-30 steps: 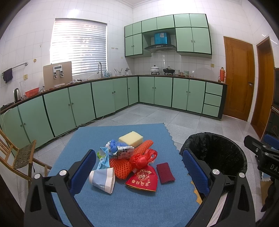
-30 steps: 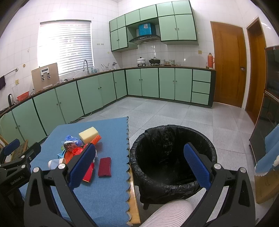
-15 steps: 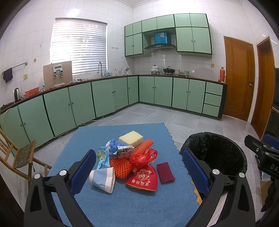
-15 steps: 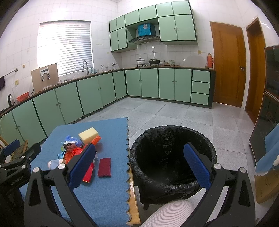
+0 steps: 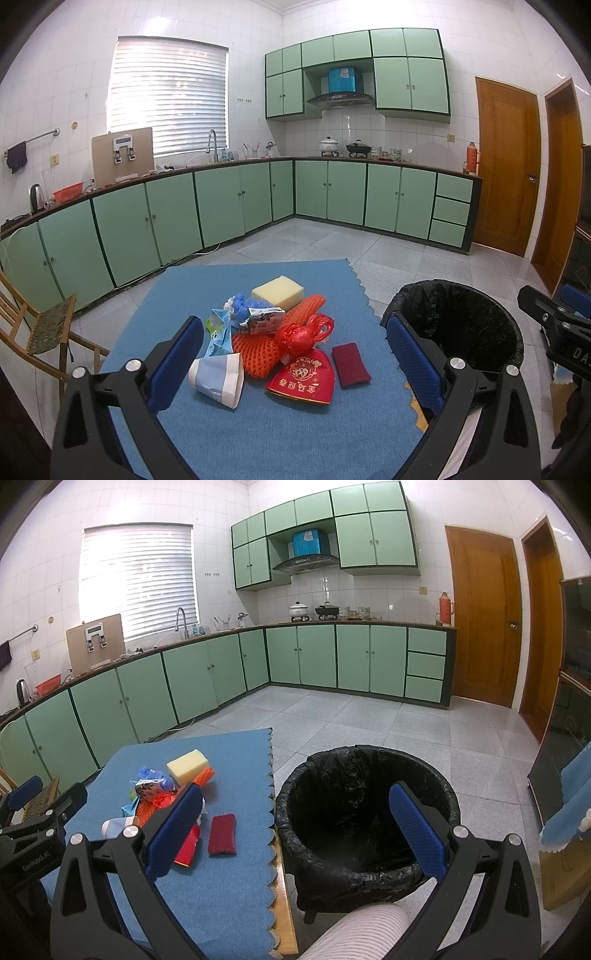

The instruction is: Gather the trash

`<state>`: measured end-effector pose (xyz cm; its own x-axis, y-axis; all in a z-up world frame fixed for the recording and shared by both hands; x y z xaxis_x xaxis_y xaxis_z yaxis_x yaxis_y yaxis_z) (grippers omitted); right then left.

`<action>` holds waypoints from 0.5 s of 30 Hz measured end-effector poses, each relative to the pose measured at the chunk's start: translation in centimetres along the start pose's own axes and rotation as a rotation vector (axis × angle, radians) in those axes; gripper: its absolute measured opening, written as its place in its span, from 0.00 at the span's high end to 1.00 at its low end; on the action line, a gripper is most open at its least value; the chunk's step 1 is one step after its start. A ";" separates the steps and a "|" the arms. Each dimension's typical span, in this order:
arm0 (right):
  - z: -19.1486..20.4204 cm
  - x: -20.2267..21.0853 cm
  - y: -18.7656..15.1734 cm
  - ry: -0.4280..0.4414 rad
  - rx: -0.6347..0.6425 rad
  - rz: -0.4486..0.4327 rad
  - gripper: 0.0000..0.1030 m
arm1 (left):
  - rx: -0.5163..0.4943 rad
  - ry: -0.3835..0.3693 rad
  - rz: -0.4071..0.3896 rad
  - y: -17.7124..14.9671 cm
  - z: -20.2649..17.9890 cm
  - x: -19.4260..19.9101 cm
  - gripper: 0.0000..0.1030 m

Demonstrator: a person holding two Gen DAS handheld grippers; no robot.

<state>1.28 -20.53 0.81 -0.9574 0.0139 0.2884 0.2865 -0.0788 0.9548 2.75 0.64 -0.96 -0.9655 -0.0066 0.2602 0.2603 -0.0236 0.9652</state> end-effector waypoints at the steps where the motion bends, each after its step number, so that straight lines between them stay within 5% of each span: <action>1: 0.0 0.0 0.0 0.000 0.000 0.000 0.05 | 0.001 0.000 0.001 0.0 0.0 0.0 0.06; 15: 2.1 -3.0 -1.6 0.031 -0.004 0.030 0.05 | 0.016 0.093 0.027 -1.5 2.7 -2.9 0.06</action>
<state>3.82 -18.31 -1.42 -0.9490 -0.0196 0.3147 0.3152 -0.0832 0.9454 5.17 3.38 -3.06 -0.9539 -0.0996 0.2832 0.2852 -0.0060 0.9584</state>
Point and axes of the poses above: each gripper's, at about its wrist camera, not at the fingertips, and x roughly against the way its jaws point, z to its left, y to its top, the point moved 3 cm from there along -x, roughly the way its jaws point, and after that the axes turned 10 degrees about -z, right-handed, at the moved point
